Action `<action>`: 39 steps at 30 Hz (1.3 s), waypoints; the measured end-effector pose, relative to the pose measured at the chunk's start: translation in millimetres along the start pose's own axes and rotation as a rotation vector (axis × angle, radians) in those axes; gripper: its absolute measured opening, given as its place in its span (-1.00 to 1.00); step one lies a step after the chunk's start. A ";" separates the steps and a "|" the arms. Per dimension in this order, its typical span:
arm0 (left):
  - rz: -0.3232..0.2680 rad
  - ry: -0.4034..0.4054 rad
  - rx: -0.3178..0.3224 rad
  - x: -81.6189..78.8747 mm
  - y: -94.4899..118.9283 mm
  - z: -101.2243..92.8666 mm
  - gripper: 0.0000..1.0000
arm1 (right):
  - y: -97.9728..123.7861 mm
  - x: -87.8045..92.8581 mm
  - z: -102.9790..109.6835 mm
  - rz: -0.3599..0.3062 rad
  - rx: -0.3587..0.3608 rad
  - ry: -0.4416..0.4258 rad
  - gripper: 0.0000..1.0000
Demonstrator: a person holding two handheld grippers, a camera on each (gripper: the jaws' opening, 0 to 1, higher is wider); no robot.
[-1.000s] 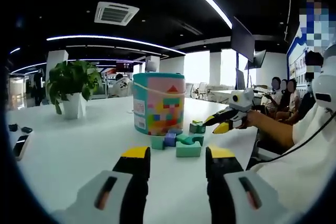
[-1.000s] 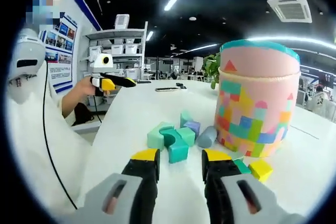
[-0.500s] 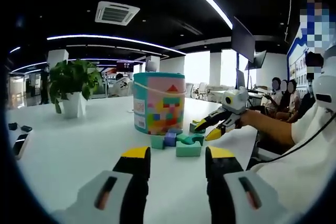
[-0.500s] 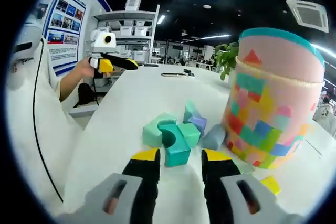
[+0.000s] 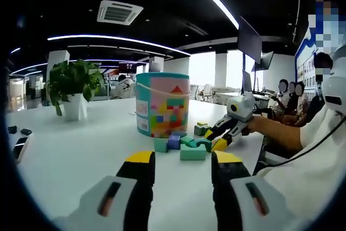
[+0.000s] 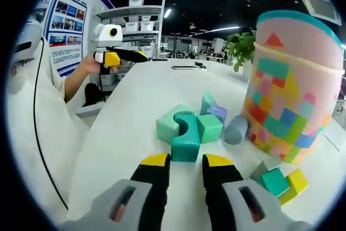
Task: Arrange the toys in the designated storage area by placing each visible toy with the group until no toy remains scattered across the table.
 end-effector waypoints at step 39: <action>0.005 -0.010 0.000 -0.4 -0.6 -1.2 -0.16 | 42.4 -26.0 -10.3 -0.149 0.132 -0.075 -0.47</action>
Point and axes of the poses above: the point that each gripper's makers call its tool centre point, and the gripper's own axes: y roughly backward along the fingers, z roughly to its left, x roughly out of its underside, the point moved 1 cm from there along y, roughly backward along the fingers, and after that the axes turned 5 degrees about -y, right-handed, at the moved point
